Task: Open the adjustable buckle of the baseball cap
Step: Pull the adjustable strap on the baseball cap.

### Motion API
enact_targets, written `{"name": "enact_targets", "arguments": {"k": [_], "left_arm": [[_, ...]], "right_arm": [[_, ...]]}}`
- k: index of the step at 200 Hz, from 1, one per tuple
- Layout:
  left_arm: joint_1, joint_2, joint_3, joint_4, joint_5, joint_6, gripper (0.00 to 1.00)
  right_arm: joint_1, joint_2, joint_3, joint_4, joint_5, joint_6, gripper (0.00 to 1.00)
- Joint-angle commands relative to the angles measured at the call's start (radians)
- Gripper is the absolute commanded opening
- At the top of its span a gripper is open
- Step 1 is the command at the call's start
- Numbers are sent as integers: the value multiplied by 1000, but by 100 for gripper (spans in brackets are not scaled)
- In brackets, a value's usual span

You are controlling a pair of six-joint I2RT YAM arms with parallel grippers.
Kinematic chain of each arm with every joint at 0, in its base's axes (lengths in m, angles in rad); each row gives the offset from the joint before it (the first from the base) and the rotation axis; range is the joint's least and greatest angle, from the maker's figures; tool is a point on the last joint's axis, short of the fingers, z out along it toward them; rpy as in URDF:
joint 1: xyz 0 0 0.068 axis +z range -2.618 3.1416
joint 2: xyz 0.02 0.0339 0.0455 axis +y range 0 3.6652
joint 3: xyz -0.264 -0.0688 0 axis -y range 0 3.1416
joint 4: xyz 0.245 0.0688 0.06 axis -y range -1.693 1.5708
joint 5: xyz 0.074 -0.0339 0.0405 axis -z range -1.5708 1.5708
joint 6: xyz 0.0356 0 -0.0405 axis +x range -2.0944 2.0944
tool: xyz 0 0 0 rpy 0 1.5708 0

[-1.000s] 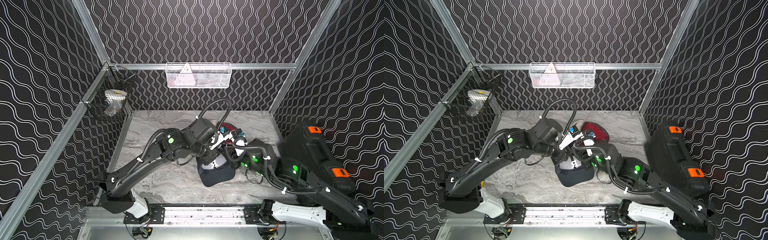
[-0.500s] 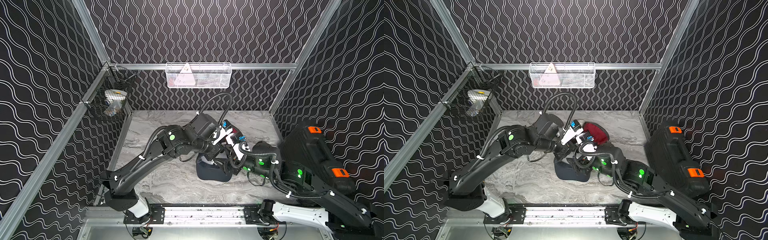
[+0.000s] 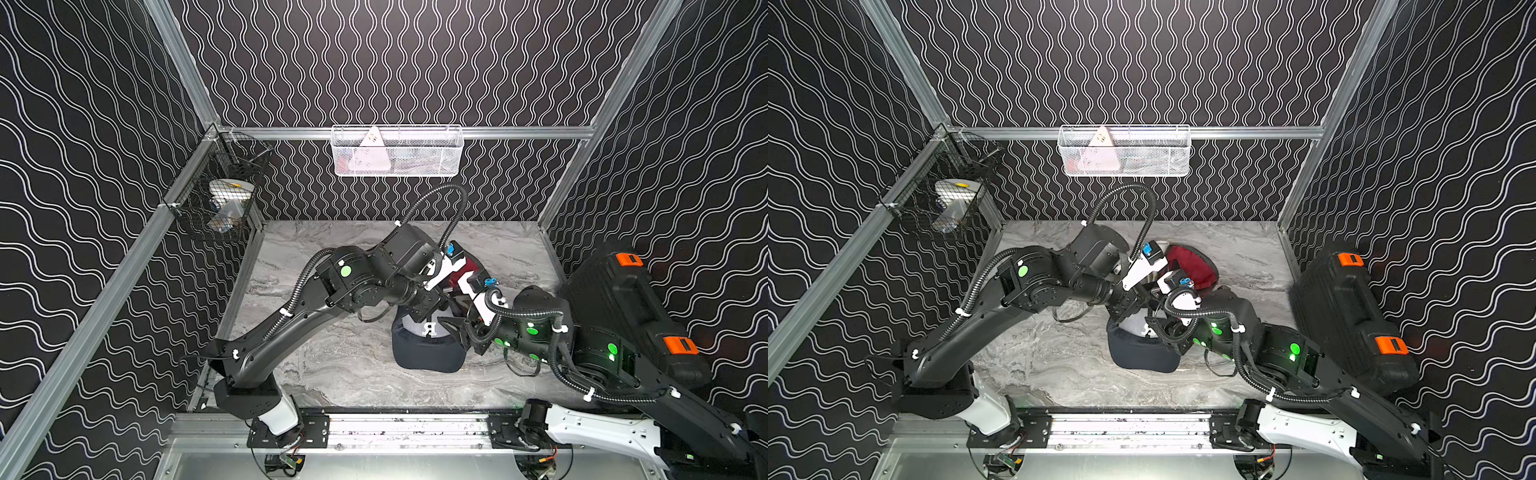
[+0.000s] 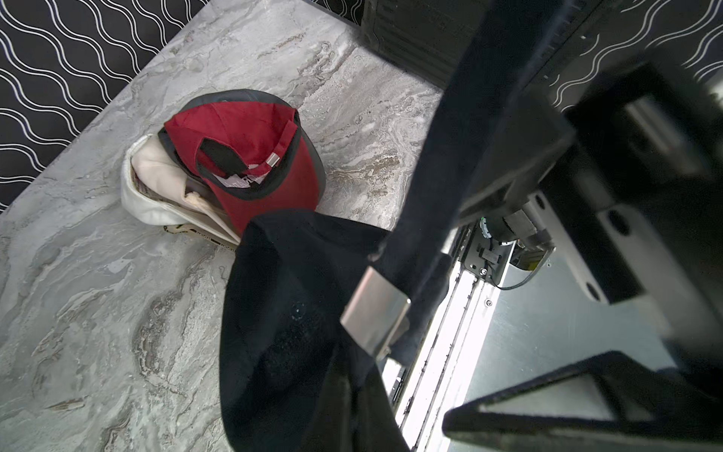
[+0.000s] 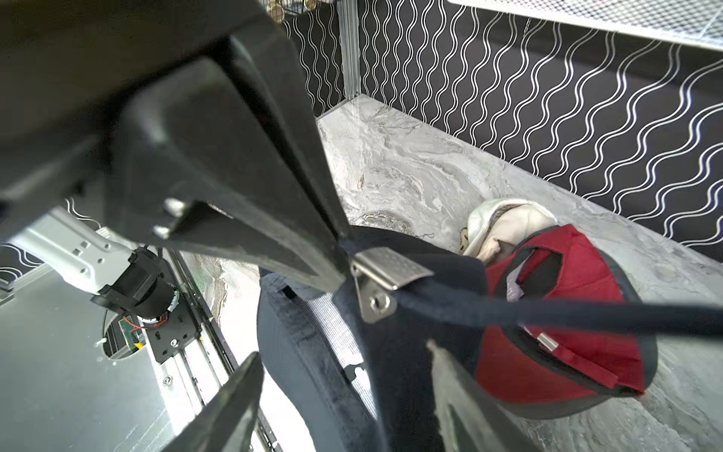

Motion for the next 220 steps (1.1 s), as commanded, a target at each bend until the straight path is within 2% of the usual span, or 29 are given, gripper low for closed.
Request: {"name": "enact_targets", "arguments": {"k": [1,18,65,92,174,220], "left_arm": [[5,4,11,-19,30,14,0],[5,10,19,-25,46,13,0],[5,16,36,-46,73,16,0],[5,18,45,-60,86,18,0],[17,16,14,-63,158,28,0],[19,27,11,-56,202,26,0]], "right_arm": [[1,2,19,-10,27,-32,71],[1,14,32,-13,36,-48,70],[1,42,50,-8,53,-86,54],[1,44,52,-8,72,-101,41],[1,41,51,-7,67,-113,29],[1,20,19,24,33,-102,26]]}}
